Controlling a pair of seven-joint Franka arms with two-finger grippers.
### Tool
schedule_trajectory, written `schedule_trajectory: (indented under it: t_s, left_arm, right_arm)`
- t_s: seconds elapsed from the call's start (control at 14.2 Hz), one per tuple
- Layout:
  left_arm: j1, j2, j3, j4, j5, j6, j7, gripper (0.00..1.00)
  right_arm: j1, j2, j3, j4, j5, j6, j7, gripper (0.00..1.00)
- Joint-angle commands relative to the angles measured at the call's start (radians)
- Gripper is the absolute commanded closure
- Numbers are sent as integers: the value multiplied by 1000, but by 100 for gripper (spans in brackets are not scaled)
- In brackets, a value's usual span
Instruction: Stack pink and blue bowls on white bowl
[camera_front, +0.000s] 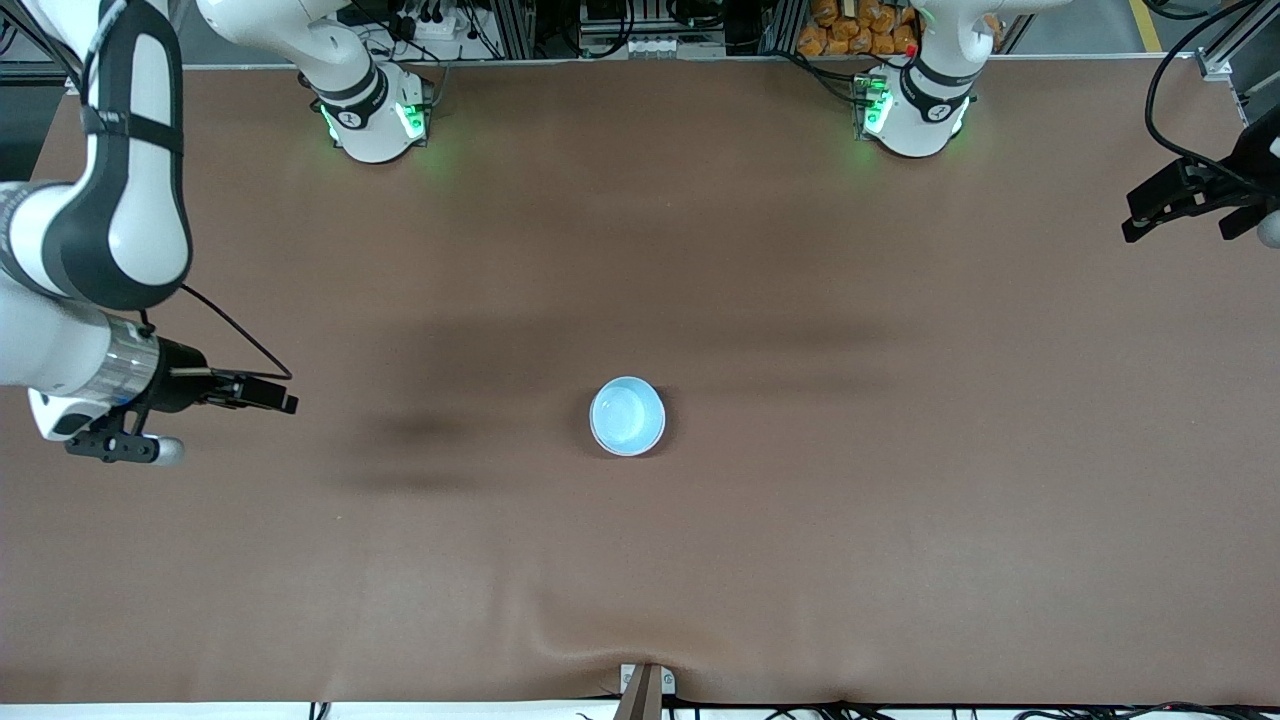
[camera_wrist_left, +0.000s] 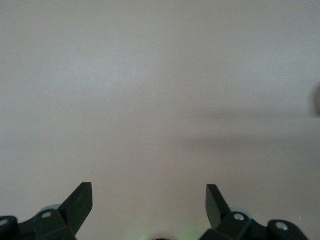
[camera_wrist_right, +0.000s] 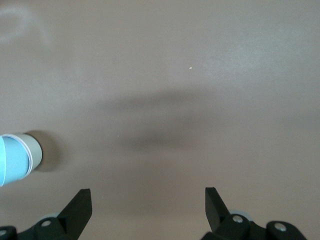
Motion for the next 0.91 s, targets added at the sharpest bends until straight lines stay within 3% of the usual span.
schedule_trajectory:
  t_s: [0.0,0.14,0.21,0.42,0.56,0.84]
  left_arm:
    - [-5,-9,-1,-6,-10,6,-9,0]
    - [-5,-7,-1,-6,-11,6,-8,0]
    - [-5,-7,-1,-7,-11,6,-6,0]
    - [-4,-4,-1,-6,-11,6,7,0]
    - [-1,-1,-1,-6,-11,6,7,0]
    - [1,1,-1,-1,-13,6,7,0]
  right_arm:
    - [16,0,-51,56,-30,-93,-2,0]
    - [5,-52,-41,62,-102,-103,-2,0]
    - [-16,-81,-6,62,-151,-107,-2,0]
    - [-215,-174,224,62,-275,-132,8,0]
    - [-307,-225,341,53,-352,-153,29,0]
    - [-352,-293,375,27,-366,-185,72,0]
